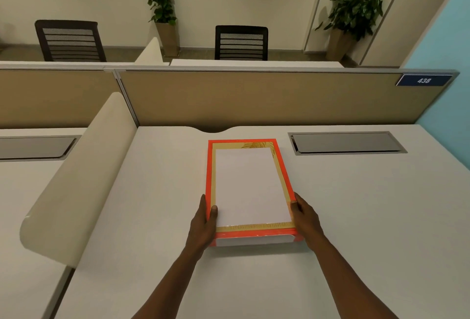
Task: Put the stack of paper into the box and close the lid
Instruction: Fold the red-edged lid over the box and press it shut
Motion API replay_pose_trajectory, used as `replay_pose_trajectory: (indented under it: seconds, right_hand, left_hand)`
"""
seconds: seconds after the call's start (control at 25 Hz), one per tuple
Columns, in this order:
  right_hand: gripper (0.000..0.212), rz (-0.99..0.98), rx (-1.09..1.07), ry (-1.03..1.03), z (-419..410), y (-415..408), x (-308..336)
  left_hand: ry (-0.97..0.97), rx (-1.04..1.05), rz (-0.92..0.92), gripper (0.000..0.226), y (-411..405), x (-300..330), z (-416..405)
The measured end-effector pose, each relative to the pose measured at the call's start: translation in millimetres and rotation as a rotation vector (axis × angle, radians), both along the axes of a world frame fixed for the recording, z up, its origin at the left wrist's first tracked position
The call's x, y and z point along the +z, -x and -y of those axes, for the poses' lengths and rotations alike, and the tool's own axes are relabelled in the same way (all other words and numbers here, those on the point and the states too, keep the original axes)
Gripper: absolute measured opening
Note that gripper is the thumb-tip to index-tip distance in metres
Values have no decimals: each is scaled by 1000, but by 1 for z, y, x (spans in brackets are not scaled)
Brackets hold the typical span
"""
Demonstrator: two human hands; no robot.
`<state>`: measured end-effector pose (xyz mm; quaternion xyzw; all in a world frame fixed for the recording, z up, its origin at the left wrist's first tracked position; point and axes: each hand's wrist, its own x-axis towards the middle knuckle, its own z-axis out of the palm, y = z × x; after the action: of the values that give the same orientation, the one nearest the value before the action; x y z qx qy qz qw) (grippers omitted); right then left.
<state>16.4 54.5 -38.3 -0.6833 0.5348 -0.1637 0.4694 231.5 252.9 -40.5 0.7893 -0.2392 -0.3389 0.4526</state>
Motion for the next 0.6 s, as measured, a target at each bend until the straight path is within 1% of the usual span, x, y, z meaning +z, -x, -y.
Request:
replay_pose_trajectory:
  seconds: [0.08, 0.2, 0.28, 0.36, 0.48, 0.6]
  right_hand:
    - [48, -25, 29, 44, -3, -1, -1]
    - [46, -90, 64, 153, -6, -2, -1]
    - [47, -169, 77, 227, -4, -5, 0]
    - [55, -270, 154, 320, -4, -9, 0]
    - [64, -389, 306, 418, -8, -16, -1]
    - [65, -441, 341, 471, -15, -17, -9]
  left_hand:
    - [21, 4, 47, 68, 3, -1, 0]
    - [60, 11, 150, 75, 5, -1, 1]
    - [-18, -56, 253, 70, 1, -6, 3]
    - [-110, -122, 365, 69, -5, -10, 6]
    - [-103, -221, 500, 70, -10, -15, 12]
    - [-124, -268, 553, 73, -7, -24, 13]
